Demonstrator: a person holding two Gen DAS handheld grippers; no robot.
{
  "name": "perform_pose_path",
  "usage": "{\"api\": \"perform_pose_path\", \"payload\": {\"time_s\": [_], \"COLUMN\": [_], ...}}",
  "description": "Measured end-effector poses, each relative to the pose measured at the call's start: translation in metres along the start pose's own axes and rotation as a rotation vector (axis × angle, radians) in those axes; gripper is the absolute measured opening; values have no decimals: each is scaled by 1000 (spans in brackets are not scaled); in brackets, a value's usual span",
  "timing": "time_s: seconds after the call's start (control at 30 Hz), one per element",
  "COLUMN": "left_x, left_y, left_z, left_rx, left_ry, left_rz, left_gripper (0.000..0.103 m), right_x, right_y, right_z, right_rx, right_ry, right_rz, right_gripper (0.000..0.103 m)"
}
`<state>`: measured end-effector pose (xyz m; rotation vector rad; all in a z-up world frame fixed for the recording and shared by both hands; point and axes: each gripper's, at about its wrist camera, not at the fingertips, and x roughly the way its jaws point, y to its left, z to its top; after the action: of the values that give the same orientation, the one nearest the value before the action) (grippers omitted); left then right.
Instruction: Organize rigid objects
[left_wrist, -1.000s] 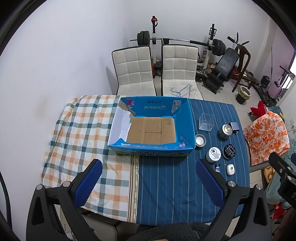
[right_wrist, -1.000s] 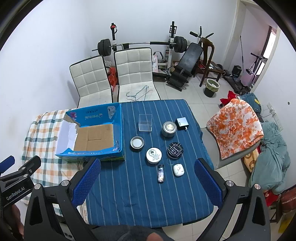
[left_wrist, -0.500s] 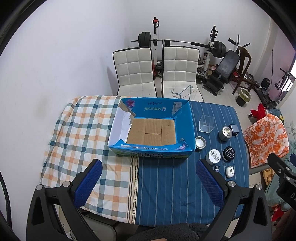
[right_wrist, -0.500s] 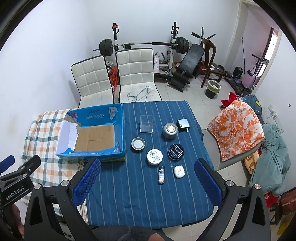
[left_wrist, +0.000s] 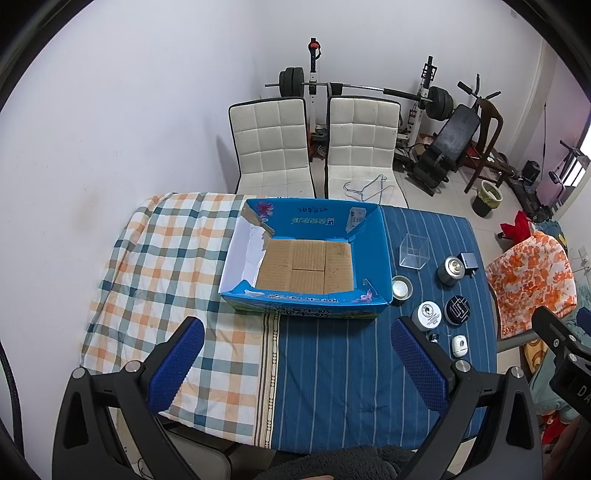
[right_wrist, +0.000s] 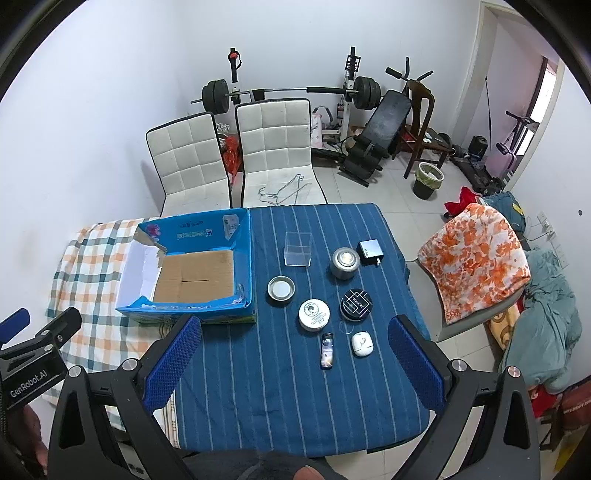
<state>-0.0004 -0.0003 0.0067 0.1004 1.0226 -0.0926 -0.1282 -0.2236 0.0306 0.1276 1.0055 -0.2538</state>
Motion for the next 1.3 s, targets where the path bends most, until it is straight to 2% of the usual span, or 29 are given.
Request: {"api": "perform_pose_path", "payload": {"time_s": [1.1,1.3], "left_x": [-5,14], "left_y": [2,-10], "left_z": [9,17], "left_rx": [11,29], "left_ry": [-28,-15], "left_rz": [-1,-31], "left_gripper": [103,103], "right_x": [-2,21], "right_y": [0,-17], "right_z": [3,6], "right_rx": [22,99], "right_ry": [-20,37], "right_rz": [10,22], "right_gripper": [103,103]}}
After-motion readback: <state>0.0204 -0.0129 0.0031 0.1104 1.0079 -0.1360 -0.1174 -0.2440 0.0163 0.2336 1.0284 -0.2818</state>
